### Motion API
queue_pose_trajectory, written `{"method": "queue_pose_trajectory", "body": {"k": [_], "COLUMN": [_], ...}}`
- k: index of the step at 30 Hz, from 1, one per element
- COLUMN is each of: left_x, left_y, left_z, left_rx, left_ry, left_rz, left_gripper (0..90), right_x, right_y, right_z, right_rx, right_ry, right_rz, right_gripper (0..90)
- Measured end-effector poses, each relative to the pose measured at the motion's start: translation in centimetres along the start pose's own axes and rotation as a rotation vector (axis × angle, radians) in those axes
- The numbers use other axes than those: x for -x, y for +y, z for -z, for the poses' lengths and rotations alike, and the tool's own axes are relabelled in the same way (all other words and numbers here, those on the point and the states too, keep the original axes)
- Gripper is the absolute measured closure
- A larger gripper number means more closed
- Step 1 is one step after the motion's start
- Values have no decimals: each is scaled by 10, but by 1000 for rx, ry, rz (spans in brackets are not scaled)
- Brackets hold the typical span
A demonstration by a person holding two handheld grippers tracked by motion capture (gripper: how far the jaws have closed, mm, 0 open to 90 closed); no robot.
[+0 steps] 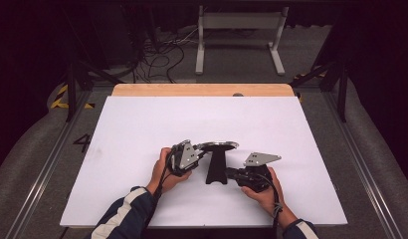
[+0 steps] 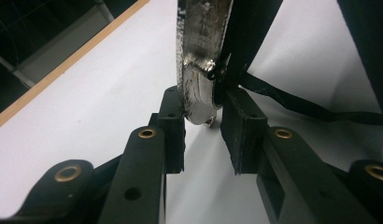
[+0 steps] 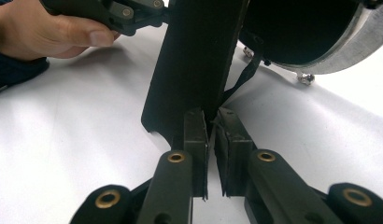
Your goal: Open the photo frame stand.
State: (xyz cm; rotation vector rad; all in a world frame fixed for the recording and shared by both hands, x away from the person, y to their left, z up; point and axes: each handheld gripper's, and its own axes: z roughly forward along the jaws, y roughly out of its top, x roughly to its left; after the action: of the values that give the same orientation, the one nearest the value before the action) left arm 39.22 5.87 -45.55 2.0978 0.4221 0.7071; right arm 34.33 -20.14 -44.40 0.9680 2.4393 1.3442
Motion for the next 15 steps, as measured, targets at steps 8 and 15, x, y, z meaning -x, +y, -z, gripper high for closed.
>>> {"method": "queue_pose_trajectory", "body": {"k": [8,15], "left_x": [2,2], "left_y": [0,0], "left_z": [-2,-6], "left_rx": [-10,-12], "left_ry": [36,48], "left_rz": [-27,-18], "left_gripper": [706,705], "right_x": [-3,-4], "right_y": [-1,-2], "right_z": [0,-1], "right_rx": [6,13], "right_ry": [-25,-29], "right_rz": [8,0], "right_gripper": [841,839]}}
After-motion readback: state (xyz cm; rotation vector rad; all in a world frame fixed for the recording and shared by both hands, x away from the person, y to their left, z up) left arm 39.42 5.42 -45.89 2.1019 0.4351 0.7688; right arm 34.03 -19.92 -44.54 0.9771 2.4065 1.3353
